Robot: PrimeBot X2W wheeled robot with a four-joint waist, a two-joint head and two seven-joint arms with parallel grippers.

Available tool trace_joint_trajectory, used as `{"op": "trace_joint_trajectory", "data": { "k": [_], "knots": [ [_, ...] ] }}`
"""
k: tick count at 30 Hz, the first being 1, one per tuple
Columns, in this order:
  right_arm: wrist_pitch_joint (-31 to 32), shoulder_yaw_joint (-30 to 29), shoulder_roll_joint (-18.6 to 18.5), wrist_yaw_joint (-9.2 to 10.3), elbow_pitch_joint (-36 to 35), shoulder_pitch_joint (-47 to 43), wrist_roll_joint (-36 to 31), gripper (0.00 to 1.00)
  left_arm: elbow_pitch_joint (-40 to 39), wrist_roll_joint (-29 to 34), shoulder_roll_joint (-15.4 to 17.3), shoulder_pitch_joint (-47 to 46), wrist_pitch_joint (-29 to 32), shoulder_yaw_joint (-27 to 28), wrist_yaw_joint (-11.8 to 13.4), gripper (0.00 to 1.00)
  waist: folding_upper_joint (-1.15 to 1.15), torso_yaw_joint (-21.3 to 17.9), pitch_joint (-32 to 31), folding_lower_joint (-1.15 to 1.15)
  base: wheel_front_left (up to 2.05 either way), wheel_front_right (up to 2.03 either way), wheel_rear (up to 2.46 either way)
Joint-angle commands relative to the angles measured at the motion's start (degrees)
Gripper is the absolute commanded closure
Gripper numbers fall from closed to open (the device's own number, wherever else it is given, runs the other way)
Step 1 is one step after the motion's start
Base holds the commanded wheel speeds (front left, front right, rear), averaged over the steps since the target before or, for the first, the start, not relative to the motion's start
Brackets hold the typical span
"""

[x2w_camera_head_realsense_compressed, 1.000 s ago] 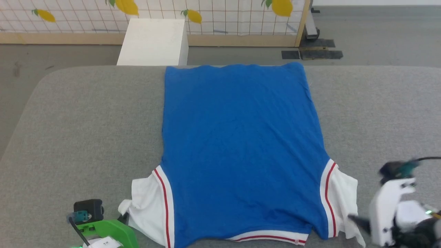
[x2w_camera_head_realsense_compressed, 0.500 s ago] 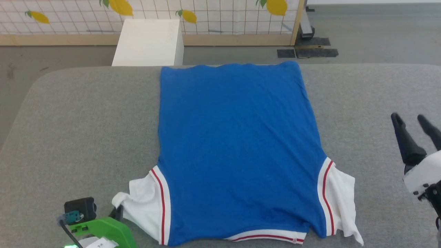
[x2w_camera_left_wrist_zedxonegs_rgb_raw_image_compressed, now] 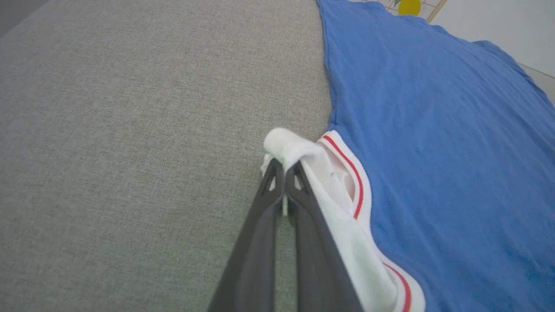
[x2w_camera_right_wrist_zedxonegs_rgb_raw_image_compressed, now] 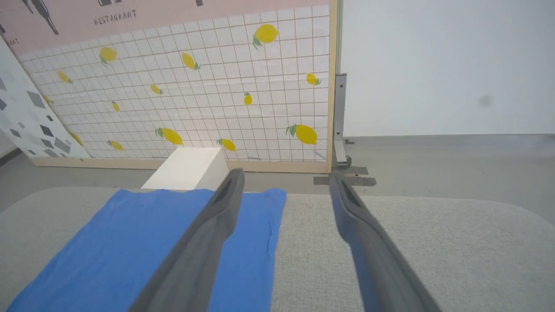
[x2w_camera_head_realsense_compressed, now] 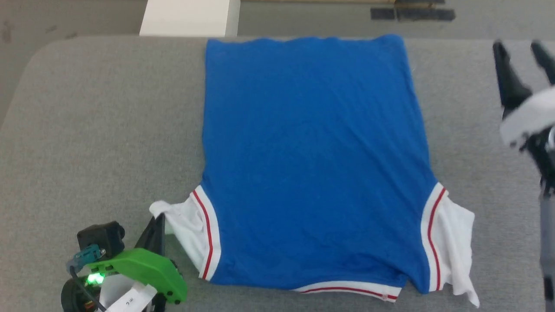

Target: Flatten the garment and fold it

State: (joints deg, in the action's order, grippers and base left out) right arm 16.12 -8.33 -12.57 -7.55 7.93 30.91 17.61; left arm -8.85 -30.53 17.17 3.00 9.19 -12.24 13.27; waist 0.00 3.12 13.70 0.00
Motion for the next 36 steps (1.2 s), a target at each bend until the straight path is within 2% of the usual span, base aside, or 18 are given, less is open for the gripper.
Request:
{"op": "trace_joint_trajectory", "data": {
  "k": [1, 5, 12, 19, 28, 36],
  "knots": [
    [1.1, 0.4, -0.7, 0.06, 1.7, 3.6, -0.7, 0.0, -1.0, 0.4, -0.5, -1.2, -0.6, -0.2, 0.5, 1.0, 0.0, 3.6, 6.6, 0.0, 0.0, 0.0, 0.0],
    [6.3, 1.5, -3.3, 0.06, 7.1, 13.6, -3.1, 0.0, -3.7, 0.6, -1.3, -2.3, -1.7, -0.9, 0.2, 1.0, 0.0, 6.4, 11.9, 0.0, 0.0, 0.0, 0.0],
    [21.5, 4.6, -7.6, 0.06, 15.3, 28.8, -8.1, 0.0, -7.5, 0.5, -2.6, -3.6, -3.1, -2.4, -0.6, 1.0, 0.0, 10.4, 19.8, 0.0, 0.0, 0.0, 0.0],
    [36.4, 9.0, -10.6, 0.06, 19.1, 37.8, -12.5, 0.0, -11.0, 0.8, -3.4, -4.0, -4.1, -3.9, -1.1, 1.0, 0.0, 13.0, 25.3, 0.0, 0.0, 0.0, 0.0],
    [43.7, 13.9, -13.2, 0.06, 20.1, 41.2, -13.5, 0.0, -14.5, 1.4, -3.6, -4.1, -4.6, -4.8, -1.1, 1.0, 0.0, 14.3, 29.0, 0.0, 0.0, 0.0, 0.0],
    [48.7, 19.5, -15.5, 0.06, 21.0, 41.1, -10.5, 0.0, -14.6, 1.3, -3.4, -4.2, -4.7, -5.1, -1.3, 1.0, 0.0, 14.0, 29.9, 0.0, 0.0, 0.0, 0.0]
  ]
}}
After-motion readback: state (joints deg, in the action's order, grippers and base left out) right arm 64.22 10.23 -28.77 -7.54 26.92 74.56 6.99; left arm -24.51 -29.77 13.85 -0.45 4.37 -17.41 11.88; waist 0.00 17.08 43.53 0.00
